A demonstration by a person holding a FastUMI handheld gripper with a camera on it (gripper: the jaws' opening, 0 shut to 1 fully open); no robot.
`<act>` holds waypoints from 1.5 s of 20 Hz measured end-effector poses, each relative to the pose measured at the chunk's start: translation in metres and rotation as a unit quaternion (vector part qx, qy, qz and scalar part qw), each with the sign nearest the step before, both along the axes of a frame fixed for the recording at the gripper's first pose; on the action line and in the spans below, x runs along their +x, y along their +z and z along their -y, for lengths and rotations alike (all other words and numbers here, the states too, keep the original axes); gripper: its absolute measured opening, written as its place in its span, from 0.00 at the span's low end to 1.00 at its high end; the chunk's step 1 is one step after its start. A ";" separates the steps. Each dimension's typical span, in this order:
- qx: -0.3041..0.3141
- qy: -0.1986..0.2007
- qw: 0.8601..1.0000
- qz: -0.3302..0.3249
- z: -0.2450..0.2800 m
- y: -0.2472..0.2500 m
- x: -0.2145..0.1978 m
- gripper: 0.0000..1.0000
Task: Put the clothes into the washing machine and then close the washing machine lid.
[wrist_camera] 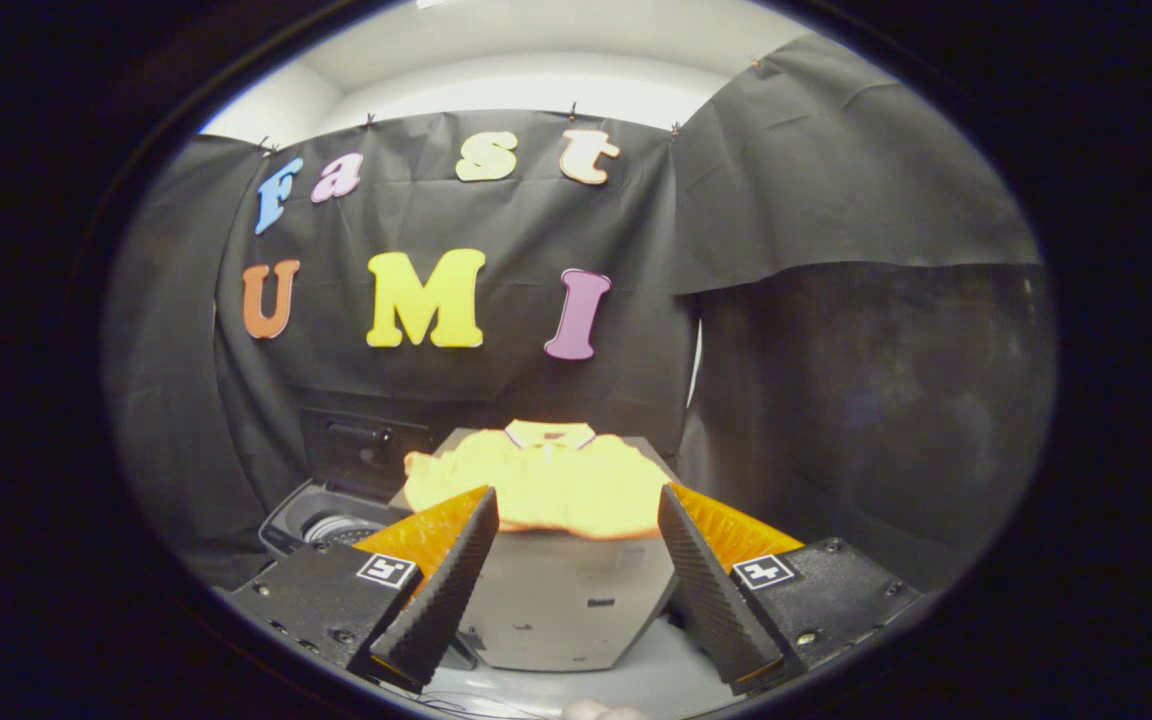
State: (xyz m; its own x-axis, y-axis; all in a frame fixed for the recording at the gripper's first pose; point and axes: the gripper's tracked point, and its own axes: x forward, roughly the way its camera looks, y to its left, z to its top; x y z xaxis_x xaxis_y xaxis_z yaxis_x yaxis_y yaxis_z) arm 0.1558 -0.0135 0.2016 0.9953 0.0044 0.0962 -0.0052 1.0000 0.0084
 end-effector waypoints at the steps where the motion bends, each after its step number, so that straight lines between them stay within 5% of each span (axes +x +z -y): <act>1: 0.001 0.002 1.000 0.002 0.002 0.013 0.017 1.00; 11: -0.011 0.016 0.999 -0.025 0.009 0.095 0.201 1.00; 17: -0.011 0.044 0.993 -0.111 -0.021 0.081 0.283 1.00; 30: -0.015 0.076 0.948 -0.309 -0.053 -0.032 0.329 1.00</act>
State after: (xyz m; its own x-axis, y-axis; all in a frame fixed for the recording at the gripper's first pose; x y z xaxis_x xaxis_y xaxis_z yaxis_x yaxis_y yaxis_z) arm 0.4848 0.0394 0.1697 0.8488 0.1465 -0.5080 -0.1528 0.9878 0.0295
